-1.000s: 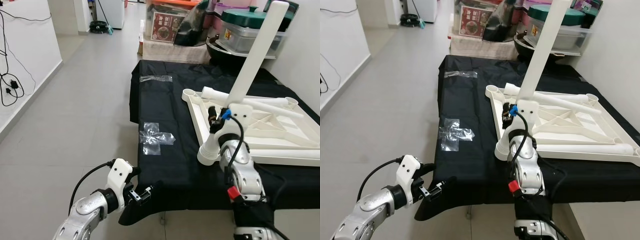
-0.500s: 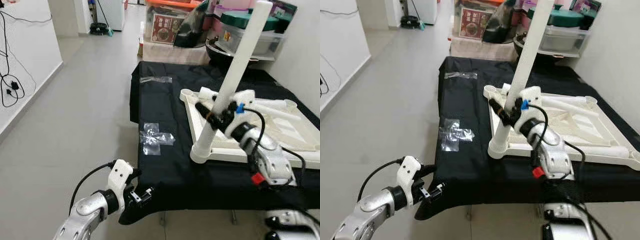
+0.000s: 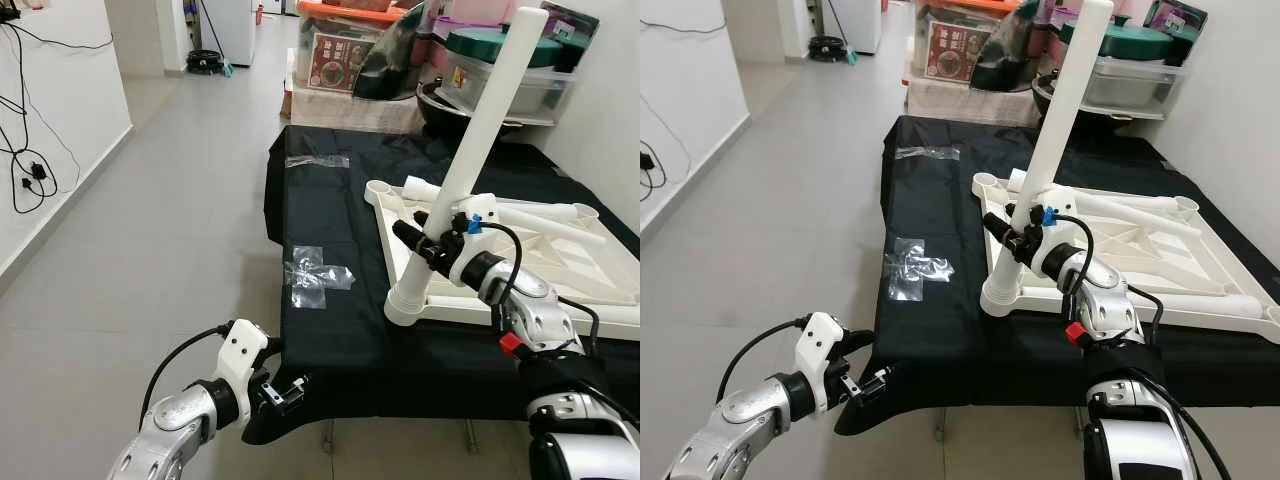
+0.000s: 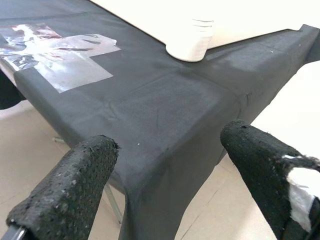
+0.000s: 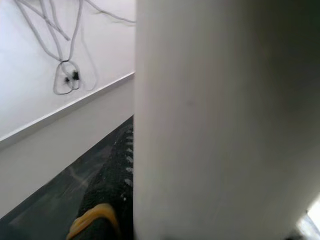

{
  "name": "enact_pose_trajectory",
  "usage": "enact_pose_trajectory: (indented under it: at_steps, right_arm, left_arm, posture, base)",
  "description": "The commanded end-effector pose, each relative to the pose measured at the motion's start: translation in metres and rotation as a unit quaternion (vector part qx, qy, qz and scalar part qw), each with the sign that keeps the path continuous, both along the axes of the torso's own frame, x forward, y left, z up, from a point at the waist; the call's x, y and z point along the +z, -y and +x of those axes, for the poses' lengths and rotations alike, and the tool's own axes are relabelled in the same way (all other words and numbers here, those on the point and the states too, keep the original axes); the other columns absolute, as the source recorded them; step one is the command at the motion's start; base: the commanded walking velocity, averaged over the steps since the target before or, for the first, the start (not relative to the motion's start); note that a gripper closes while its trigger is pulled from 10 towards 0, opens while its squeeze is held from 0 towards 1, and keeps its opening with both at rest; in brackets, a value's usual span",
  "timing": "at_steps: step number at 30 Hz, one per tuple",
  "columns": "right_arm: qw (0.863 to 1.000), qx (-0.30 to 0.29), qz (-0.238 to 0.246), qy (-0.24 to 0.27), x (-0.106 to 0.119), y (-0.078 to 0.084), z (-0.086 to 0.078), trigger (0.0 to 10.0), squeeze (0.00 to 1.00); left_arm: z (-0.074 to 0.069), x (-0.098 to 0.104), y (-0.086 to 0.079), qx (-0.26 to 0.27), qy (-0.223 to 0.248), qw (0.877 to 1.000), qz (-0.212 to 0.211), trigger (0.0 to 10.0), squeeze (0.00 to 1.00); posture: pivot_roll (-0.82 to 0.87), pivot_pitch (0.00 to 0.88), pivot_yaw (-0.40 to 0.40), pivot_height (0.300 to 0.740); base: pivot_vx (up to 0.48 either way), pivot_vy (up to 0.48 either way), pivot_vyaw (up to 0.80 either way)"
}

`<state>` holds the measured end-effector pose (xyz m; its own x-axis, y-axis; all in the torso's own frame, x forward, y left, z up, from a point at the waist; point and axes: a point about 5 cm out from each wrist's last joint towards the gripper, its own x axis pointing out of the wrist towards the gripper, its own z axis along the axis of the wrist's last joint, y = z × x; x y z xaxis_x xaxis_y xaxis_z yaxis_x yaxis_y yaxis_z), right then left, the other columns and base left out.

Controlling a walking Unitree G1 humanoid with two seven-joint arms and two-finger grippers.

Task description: Building children table

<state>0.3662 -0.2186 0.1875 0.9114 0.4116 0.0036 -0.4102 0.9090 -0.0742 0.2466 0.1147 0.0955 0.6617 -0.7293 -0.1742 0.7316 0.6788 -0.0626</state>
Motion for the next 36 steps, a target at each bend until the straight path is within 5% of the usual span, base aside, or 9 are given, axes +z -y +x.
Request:
enact_pose_trajectory:
  at_steps: [1, 21, 22, 24, 25, 28, 29, 31, 36]
  right_arm:
    - [0.992, -0.121, -0.026, 0.034, 0.006, 0.023, 0.003, 0.0, 0.0]
    - [0.91, -0.414, 0.02, 0.004, -0.031, -0.001, -0.027, 0.0, 0.0]
    - [0.921, -0.389, 0.033, 0.012, -0.026, -0.008, -0.022, 10.0, 0.0]
    - [0.928, -0.37, 0.041, 0.019, -0.022, -0.013, -0.018, 10.0, 0.0]
    - [0.934, -0.35, 0.055, 0.041, -0.014, -0.016, -0.016, 10.0, 1.0]
    - [0.947, -0.307, 0.078, 0.056, -0.004, -0.02, -0.013, 10.0, 1.0]
    - [0.961, -0.256, 0.091, 0.058, 0.003, -0.025, -0.01, 10.0, 0.36]
    - [0.973, -0.191, 0.106, 0.069, 0.011, -0.031, -0.008, 10.0, 0.0]
    - [0.989, -0.074, 0.105, 0.073, 0.016, -0.042, -0.009, 10.0, 0.0]
  left_arm:
    - [-0.001, -0.002, -0.002, -0.003, -0.005, 1.0, 0.007, 10.0, 0.0]
    - [-0.002, -0.003, 0.0, -0.004, -0.007, 1.0, 0.006, 10.0, 0.0]
    - [-0.002, -0.003, 0.001, -0.004, -0.007, 1.0, 0.006, 10.0, 0.0]
    - [-0.002, -0.003, 0.002, -0.004, -0.008, 1.0, 0.005, 10.0, 0.0]
    - [-0.002, -0.004, 0.002, -0.004, -0.008, 1.0, 0.004, 10.0, 0.0]
    - [-0.001, -0.004, 0.002, -0.004, -0.007, 1.0, 0.004, 10.0, 0.0]
    - [-0.001, -0.004, 0.002, -0.004, -0.007, 1.0, 0.005, 10.0, 0.0]
    - [0.0, -0.004, 0.001, -0.004, -0.007, 1.0, 0.006, 10.0, 0.0]
    - [0.0, -0.004, 0.001, -0.003, -0.008, 1.0, 0.006, 10.0, 0.0]
  posture:
    - [0.02, 0.0, -0.12, 0.74]
    - [0.01, 0.0, -0.119, 0.74]
    - [0.01, 0.0, -0.119, 0.74]
    - [0.01, 0.0, -0.119, 0.74]
    - [0.01, 0.0, -0.12, 0.74]
    - [0.01, 0.0, -0.119, 0.74]
    - [0.01, 0.0, -0.119, 0.74]
    - [0.01, 0.0, -0.118, 0.74]
    - [0.01, 0.0, -0.118, 0.74]
  base:
    - [0.0, 0.0, 0.0]
    - [0.0, 0.0, 0.0]
    - [0.0, 0.0, 0.0]
    - [0.0, 0.0, 0.0]
    - [0.0, 0.0, 0.0]
    - [0.0, 0.0, 0.0]
    - [0.0, 0.0, 0.0]
    - [0.0, 0.0, 0.0]
    - [0.0, 0.0, 0.0]
